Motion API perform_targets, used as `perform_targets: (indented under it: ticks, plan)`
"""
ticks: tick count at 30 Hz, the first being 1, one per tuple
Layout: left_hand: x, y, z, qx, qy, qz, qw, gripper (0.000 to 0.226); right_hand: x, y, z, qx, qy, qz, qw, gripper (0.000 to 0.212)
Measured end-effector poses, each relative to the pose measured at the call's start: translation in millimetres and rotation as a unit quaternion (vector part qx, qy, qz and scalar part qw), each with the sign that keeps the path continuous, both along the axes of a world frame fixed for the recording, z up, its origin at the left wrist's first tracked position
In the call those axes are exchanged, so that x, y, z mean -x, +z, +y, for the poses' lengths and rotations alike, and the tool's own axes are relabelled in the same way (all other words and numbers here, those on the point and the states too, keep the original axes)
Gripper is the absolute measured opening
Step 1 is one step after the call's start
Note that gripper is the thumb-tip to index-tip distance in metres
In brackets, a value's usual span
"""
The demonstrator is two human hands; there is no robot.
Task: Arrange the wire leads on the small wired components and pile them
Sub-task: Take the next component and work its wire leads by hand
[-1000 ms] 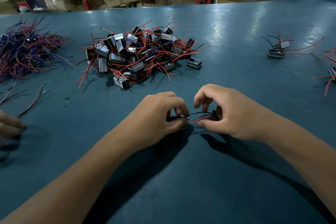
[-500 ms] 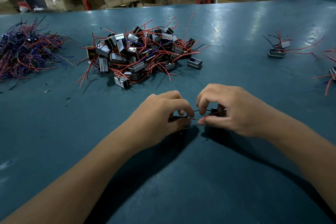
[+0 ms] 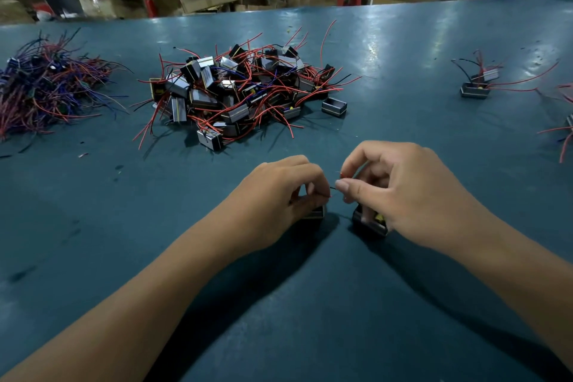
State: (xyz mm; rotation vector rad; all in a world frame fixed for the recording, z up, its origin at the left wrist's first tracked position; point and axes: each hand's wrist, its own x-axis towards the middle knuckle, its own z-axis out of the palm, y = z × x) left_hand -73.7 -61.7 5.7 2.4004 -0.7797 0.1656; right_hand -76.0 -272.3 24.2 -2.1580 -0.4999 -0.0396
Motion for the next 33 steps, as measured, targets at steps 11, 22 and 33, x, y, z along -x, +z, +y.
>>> perform_targets:
  ticks: [11, 22, 33]
  plan:
    - [-1.5, -0.5, 2.2, 0.117, 0.018, 0.063, 0.991, 0.002, 2.5, -5.1, 6.7, -0.102, -0.052, 0.082, 0.99, 0.012]
    - [2.3, 0.6, -2.4, 0.26, 0.052, 0.161, 0.951, 0.009, 4.9, -7.4, 15.0, -0.175, -0.028, 0.075, 0.981, 0.011]
    - [3.1, 3.5, -2.7, 0.268, 0.064, 0.152, 0.949, 0.008, 3.3, -11.2, 14.8, -0.234, 0.005, 0.085, 0.969, 0.013]
